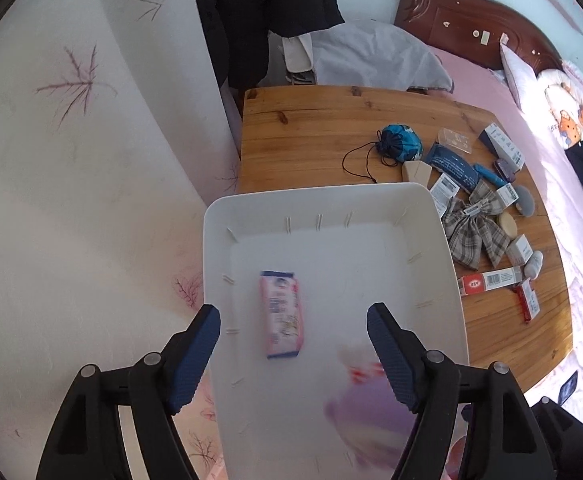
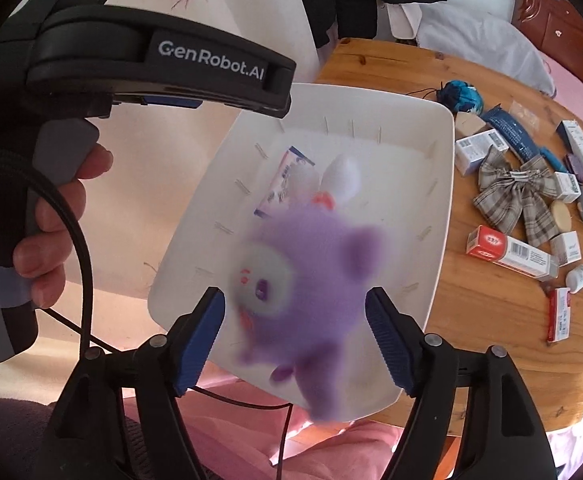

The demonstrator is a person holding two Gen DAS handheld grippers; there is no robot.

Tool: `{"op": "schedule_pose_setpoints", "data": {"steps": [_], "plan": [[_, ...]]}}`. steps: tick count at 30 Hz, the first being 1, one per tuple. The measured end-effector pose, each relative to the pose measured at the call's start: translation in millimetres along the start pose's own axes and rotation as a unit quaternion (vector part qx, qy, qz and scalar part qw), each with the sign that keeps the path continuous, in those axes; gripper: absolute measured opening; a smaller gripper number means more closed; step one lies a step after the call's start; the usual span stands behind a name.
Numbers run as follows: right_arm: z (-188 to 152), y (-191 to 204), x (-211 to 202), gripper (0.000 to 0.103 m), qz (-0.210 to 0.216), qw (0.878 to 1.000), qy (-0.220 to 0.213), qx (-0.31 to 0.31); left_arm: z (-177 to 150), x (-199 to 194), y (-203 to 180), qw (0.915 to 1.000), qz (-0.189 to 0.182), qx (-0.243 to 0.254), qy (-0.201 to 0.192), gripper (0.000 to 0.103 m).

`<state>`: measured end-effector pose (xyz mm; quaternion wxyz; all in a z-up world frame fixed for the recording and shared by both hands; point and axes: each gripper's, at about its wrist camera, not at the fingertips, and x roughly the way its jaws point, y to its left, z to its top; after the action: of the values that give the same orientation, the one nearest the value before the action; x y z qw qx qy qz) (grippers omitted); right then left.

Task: Organize objects
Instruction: 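Carry both items over the white tray and release them inside, then withdraw both tools from the tray back over the table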

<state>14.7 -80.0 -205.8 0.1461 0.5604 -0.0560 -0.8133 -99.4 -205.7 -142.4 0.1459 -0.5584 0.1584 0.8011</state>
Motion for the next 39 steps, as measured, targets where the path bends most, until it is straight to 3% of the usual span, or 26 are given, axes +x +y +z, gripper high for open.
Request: {"op": "schedule_pose_setpoints", "data": {"steps": [13,23,27,37,39], "plan": [[-0.1,5.6,-27.0,0.077,0.004,0.999,-0.046,-0.008,2.5,-16.6,0.0,0.9996,-0.016,-0.017,-0.018,0.077],[-3.3,11.1,-51.6,0.077,-0.017,0.996,-0.086,-0.016,6.0,-40.5,-4.5,0.9985,-0.032,-0.015,-0.042,0.077],[-5.4,10.8,-63.5,0.077,-0.02,0.994,-0.103,-0.016,7.8,-53.6,-6.7,0.9969,-0.056,-0.016,-0.053,0.077],[-14.4,8.2,-100.1,0.077,-0.048,0.988,-0.146,-0.015,7.8,-87.5,-18.6,0.9933,-0.067,0.004,-0.094,0.077],[-17.3,7.9,-106.3,0.077,-0.053,0.986,-0.154,-0.015,5.1,-93.4,-20.0,0.9897,-0.094,0.007,-0.107,0.077]]}}
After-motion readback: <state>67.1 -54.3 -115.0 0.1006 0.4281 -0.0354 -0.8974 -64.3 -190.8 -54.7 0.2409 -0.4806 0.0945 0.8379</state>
